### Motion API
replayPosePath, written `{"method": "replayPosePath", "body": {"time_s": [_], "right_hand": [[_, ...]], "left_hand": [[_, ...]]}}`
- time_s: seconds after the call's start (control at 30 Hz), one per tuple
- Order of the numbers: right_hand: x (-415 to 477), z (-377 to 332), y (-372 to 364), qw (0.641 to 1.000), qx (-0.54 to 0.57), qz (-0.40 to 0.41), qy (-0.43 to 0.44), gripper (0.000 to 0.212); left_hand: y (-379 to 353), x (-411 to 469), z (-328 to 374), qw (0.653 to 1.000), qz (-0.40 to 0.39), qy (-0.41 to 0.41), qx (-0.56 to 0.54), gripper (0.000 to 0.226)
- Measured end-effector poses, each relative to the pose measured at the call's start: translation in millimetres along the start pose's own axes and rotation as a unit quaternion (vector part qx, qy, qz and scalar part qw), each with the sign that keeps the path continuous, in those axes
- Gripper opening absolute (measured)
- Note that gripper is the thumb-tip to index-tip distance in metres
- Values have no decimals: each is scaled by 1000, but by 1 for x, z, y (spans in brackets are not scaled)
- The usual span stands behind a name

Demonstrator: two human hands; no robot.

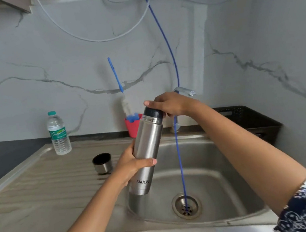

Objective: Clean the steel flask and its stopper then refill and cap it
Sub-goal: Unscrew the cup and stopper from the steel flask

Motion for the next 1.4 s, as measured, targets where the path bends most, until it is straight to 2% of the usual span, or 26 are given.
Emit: {"method": "replayPosePath", "body": {"time_s": [0.13,0.2,0.3,0.53,0.7,0.8,0.9,0.93,1.03,1.1,1.17,1.23,1.27,1.33,1.4], "right_hand": [[-5,24,0,988,-137,54,-37,70],[-5,32,-3,983,-157,95,-25,63],[-3,42,-7,987,-108,122,-7,52],[-1,53,-11,984,-31,172,25,51],[2,54,-15,981,0,184,61,41],[1,55,-16,981,91,144,89,32],[4,55,-18,967,224,-20,123,23],[4,55,-15,969,208,-69,118,25],[-4,57,5,990,16,-133,49,52],[-10,54,11,989,-64,-128,-24,66],[-11,46,4,986,-144,-58,-61,82],[-6,38,-5,970,-234,44,-47,81],[-4,37,-7,967,-244,69,-38,78],[-1,37,-5,975,-215,55,-23,70],[0,39,-2,986,-164,4,10,61]], "left_hand": [[-28,6,-1,999,-33,-12,18,83],[-37,6,-2,999,-34,-6,14,83],[-46,5,-6,999,-36,0,5,79],[-54,6,-10,999,-42,12,-26,83],[-53,6,-12,998,-49,19,-41,83],[-56,2,-10,995,-71,28,-69,79],[-54,1,-11,993,-81,32,-82,78],[-53,1,-12,993,-80,32,-80,79],[-55,0,-19,994,-68,40,-72,83],[-57,1,-22,996,-47,41,-62,86],[-59,1,-23,998,-34,32,-49,87],[-60,2,-22,999,-31,21,-39,87],[-60,1,-22,999,-29,19,-37,88],[-58,0,-22,999,-23,18,-36,89],[-56,0,-22,999,-22,21,-40,89]]}}
Point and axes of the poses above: each hand's wrist, its own x-axis towards the middle knuckle, its own y-axis out of the back of the hand, z = x × y, the point moved 4 cm from there along x, towards the middle knuckle, and after that the axes turned 13 degrees about -y, right-handed, at the moved point
